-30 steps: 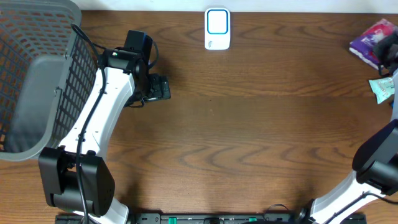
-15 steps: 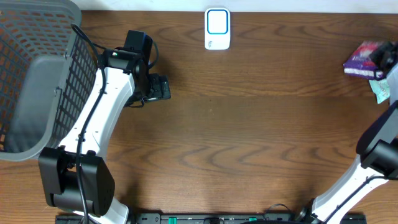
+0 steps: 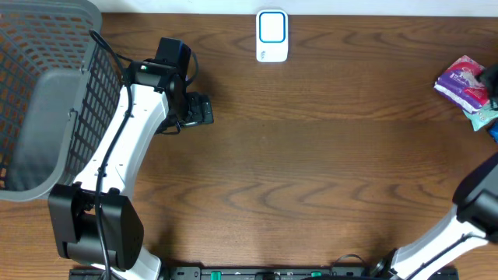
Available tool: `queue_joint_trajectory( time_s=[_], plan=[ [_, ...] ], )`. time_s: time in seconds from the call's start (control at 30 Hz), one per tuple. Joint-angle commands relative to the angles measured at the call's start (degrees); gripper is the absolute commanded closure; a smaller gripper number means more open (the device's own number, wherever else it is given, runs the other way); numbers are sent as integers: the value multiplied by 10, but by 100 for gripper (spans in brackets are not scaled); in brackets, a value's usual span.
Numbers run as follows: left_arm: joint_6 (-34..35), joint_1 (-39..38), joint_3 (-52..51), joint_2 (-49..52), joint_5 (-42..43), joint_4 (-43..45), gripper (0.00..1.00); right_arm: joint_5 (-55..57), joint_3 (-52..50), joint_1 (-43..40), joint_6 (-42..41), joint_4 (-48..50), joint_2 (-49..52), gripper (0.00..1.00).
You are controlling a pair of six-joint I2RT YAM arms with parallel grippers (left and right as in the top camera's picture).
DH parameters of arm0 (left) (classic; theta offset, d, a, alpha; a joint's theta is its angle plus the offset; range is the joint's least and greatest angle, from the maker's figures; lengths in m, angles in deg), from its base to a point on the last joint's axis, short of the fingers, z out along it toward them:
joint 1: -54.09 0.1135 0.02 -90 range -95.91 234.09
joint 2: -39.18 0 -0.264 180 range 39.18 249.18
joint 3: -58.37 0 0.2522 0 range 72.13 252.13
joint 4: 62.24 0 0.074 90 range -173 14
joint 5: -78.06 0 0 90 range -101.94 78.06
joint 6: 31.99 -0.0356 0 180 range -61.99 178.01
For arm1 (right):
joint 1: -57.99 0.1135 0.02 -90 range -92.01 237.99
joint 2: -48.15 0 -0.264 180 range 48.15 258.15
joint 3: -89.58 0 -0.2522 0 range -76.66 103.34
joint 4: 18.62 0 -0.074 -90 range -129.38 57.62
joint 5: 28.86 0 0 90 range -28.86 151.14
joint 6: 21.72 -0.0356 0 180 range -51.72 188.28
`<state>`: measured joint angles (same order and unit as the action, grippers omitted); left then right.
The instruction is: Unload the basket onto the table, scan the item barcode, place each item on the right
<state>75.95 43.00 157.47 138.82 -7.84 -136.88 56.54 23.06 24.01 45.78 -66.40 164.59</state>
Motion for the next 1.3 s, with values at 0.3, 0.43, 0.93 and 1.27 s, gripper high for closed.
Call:
queue_joint_trajectory(
  time_s=[0.3,0.43,0.93,1.27],
  plan=[
    [-8,0,-1,-3,-7,-2,2,-245,7,26,47,-318,-174,1],
    [-7,0,-1,-3,-7,-1,2,-250,0,66,116,-406,-192,3],
    [-8,0,-2,-3,-7,-1,2,-275,-247,186,162,-393,-423,1],
    [-8,0,-1,-3,-7,-1,2,-270,-335,193,157,-478,-491,1]
  ],
)
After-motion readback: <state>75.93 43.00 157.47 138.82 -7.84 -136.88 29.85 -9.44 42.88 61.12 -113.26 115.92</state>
